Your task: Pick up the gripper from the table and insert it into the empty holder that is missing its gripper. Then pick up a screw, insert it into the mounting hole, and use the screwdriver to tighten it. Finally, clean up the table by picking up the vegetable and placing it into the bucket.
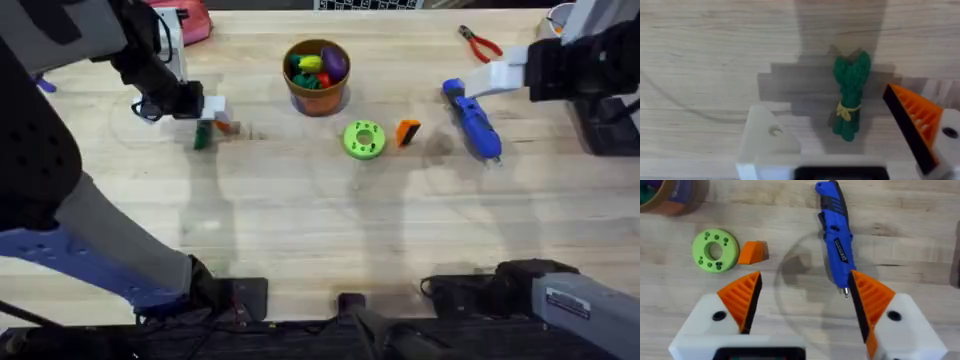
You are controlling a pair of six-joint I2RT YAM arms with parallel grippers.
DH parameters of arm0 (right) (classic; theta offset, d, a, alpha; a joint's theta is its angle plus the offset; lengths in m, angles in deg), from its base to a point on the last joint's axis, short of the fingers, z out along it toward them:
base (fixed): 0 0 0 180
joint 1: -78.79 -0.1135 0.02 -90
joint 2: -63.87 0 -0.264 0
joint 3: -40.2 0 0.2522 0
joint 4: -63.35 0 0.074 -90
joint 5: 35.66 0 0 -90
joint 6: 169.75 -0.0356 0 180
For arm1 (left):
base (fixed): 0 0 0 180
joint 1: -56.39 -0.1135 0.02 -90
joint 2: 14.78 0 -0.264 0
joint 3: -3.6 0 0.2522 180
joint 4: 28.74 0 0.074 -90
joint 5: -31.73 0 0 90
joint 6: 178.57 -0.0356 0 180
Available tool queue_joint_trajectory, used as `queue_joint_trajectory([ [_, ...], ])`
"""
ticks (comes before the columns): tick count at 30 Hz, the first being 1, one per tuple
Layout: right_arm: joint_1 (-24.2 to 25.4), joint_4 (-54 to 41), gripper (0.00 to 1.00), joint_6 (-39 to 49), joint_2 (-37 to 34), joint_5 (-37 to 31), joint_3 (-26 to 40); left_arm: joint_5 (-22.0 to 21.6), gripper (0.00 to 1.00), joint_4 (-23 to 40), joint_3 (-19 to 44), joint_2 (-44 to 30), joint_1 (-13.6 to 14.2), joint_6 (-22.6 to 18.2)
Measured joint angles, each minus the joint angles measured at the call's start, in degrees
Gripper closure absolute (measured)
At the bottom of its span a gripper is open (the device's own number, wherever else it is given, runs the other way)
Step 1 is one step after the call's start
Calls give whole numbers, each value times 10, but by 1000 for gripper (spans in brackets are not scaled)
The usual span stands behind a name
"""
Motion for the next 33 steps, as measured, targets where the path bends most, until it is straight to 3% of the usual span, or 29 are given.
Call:
queue_joint_trajectory([
  [12, 0, 0, 7, 0, 0, 0, 0, 0, 6, 0, 4, -6, 0, -9],
  [14, 0, 0, 8, 0, 0, 0, 0, 3, 45, 0, 4, -6, 0, -9],
  [18, 0, 0, 8, 0, 0, 0, 0, 6, 353, 0, 4, -6, 0, -10],
  [22, 0, 0, 9, 0, 0, 0, 0, 10, 908, 0, 5, -6, 0, -13],
  [23, 0, 0, 9, 0, 0, 0, 0, 10, 975, -1, 5, -6, 1, -14],
  [33, 0, 0, 7, 0, 0, 0, 0, 11, 994, -1, 5, -6, 1, -14],
])
